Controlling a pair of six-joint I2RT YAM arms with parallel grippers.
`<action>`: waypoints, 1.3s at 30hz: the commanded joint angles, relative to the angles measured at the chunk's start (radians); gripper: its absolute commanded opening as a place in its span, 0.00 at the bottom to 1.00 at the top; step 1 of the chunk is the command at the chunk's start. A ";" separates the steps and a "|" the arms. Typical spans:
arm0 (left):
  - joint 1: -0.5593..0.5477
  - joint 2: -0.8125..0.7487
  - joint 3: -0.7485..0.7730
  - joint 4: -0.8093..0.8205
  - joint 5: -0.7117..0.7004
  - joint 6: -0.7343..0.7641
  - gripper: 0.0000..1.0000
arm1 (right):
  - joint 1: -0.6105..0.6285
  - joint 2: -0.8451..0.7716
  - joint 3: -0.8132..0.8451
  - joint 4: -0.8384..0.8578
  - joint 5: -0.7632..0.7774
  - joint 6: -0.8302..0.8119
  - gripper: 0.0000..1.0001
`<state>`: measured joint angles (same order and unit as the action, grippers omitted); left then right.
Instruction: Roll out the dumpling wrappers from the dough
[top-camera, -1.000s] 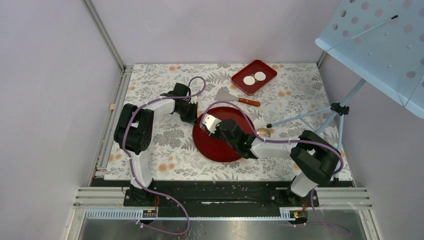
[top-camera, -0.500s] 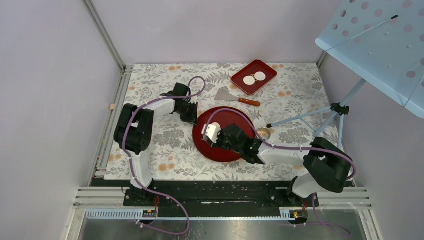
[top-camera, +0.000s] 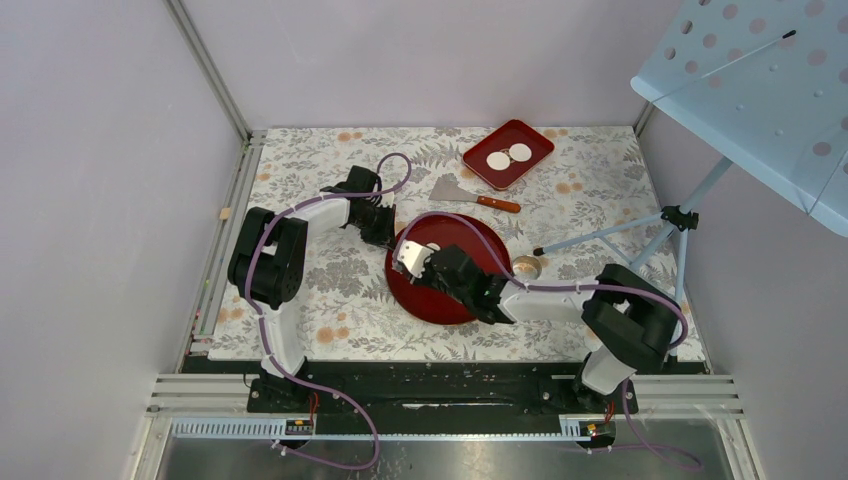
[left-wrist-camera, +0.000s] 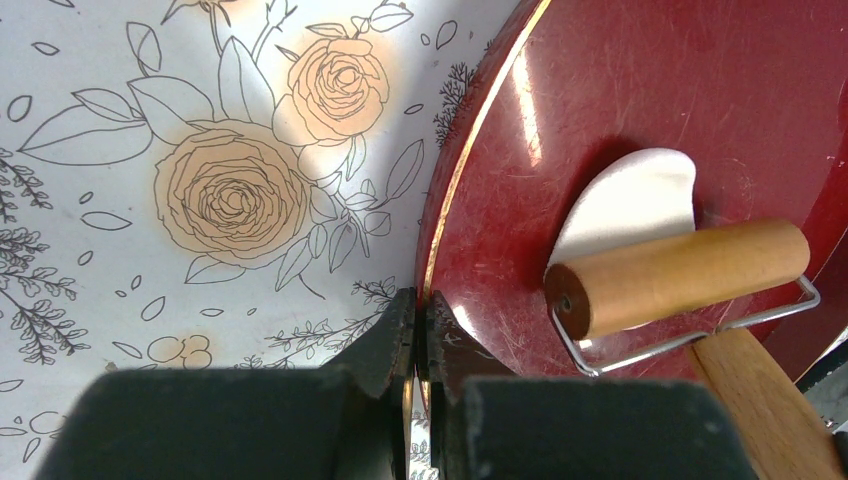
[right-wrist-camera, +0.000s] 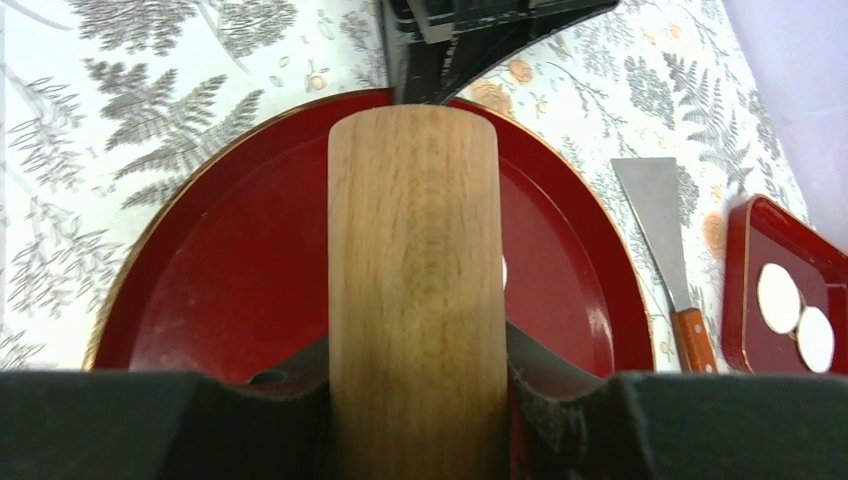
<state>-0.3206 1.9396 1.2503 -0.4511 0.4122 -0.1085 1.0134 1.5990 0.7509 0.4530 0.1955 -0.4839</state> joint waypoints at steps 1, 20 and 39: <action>0.008 0.022 0.011 -0.026 -0.004 0.009 0.00 | -0.013 0.121 -0.007 -0.253 0.052 0.099 0.00; 0.010 0.020 0.011 -0.027 -0.002 0.009 0.00 | -0.058 0.233 0.059 -0.317 0.144 0.192 0.00; 0.014 0.020 0.010 -0.026 0.004 0.009 0.00 | 0.022 0.185 -0.078 -0.241 -0.060 0.135 0.00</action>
<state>-0.3187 1.9396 1.2503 -0.4507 0.4156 -0.1085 0.9913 1.6936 0.7856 0.5407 0.2859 -0.4202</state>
